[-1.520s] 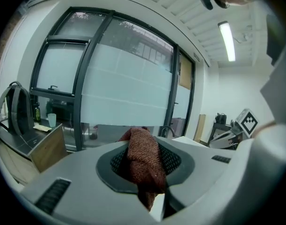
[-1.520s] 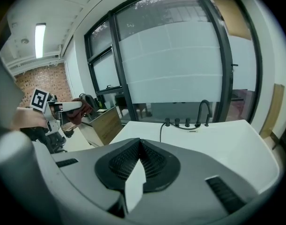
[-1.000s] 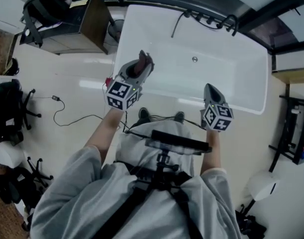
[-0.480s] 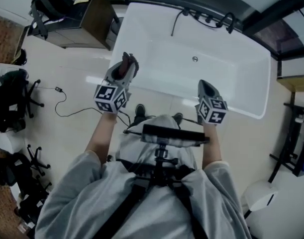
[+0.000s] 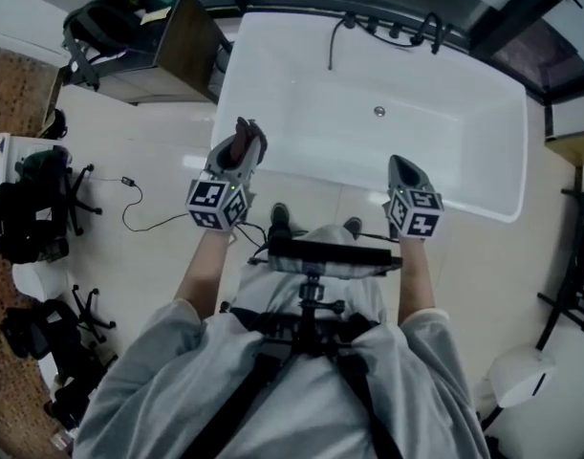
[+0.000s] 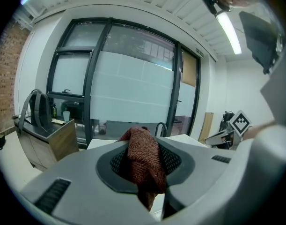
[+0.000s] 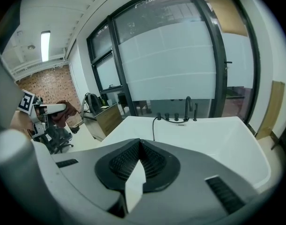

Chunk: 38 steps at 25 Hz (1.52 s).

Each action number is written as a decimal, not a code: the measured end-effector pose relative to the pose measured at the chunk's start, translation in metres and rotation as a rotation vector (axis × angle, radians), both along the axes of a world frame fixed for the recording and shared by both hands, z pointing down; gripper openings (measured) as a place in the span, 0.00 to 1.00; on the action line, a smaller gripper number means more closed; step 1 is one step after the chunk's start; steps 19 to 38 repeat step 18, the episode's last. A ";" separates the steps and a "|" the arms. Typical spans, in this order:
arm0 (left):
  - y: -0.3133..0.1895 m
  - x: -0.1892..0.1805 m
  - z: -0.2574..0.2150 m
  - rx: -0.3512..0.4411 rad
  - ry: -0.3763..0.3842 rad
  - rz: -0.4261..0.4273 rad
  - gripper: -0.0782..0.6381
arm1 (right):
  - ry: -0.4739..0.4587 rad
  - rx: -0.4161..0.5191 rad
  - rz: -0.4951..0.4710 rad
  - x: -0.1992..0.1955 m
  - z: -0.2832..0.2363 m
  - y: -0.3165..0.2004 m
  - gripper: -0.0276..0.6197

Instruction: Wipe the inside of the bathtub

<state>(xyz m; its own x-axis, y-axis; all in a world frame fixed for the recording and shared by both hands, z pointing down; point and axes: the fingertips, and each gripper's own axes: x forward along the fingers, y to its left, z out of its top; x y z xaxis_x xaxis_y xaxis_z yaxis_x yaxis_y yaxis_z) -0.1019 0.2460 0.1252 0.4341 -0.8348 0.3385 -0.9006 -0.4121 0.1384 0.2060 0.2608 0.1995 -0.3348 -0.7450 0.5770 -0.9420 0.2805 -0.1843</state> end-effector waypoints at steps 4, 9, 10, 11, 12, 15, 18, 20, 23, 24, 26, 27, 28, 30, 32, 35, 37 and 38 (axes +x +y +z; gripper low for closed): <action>0.001 0.002 0.001 0.001 -0.010 0.014 0.24 | -0.008 0.011 0.019 0.001 -0.002 0.004 0.05; 0.006 0.008 0.002 -0.004 -0.007 0.043 0.24 | -0.005 0.014 0.037 0.003 -0.003 0.013 0.05; 0.007 0.009 0.002 -0.004 -0.007 0.048 0.24 | 0.000 0.012 0.038 0.003 -0.004 0.015 0.05; 0.008 0.009 0.002 -0.005 -0.007 0.052 0.24 | 0.004 0.011 0.040 0.003 -0.005 0.017 0.05; 0.010 0.009 0.001 -0.005 -0.006 0.055 0.24 | 0.007 0.010 0.042 0.003 -0.005 0.019 0.05; 0.013 0.009 0.002 -0.006 -0.006 0.061 0.24 | 0.009 0.011 0.049 0.004 -0.005 0.024 0.05; 0.016 0.011 0.002 -0.006 -0.004 0.068 0.24 | 0.011 0.009 0.057 0.007 -0.003 0.028 0.05; 0.016 0.011 0.002 -0.006 -0.004 0.068 0.24 | 0.011 0.009 0.057 0.007 -0.003 0.028 0.05; 0.016 0.011 0.002 -0.006 -0.004 0.068 0.24 | 0.011 0.009 0.057 0.007 -0.003 0.028 0.05; 0.016 0.011 0.002 -0.006 -0.004 0.068 0.24 | 0.011 0.009 0.057 0.007 -0.003 0.028 0.05; 0.016 0.011 0.002 -0.006 -0.004 0.068 0.24 | 0.011 0.009 0.057 0.007 -0.003 0.028 0.05; 0.016 0.011 0.002 -0.006 -0.004 0.068 0.24 | 0.011 0.009 0.057 0.007 -0.003 0.028 0.05; 0.016 0.011 0.002 -0.006 -0.004 0.068 0.24 | 0.011 0.009 0.057 0.007 -0.003 0.028 0.05; 0.016 0.011 0.002 -0.006 -0.004 0.068 0.24 | 0.011 0.009 0.057 0.007 -0.003 0.028 0.05; 0.016 0.011 0.002 -0.006 -0.004 0.068 0.24 | 0.011 0.009 0.057 0.007 -0.003 0.028 0.05; 0.016 0.011 0.002 -0.006 -0.004 0.068 0.24 | 0.011 0.009 0.057 0.007 -0.003 0.028 0.05; 0.016 0.011 0.002 -0.006 -0.004 0.068 0.24 | 0.011 0.009 0.057 0.007 -0.003 0.028 0.05; 0.016 0.011 0.002 -0.006 -0.004 0.068 0.24 | 0.011 0.009 0.057 0.007 -0.003 0.028 0.05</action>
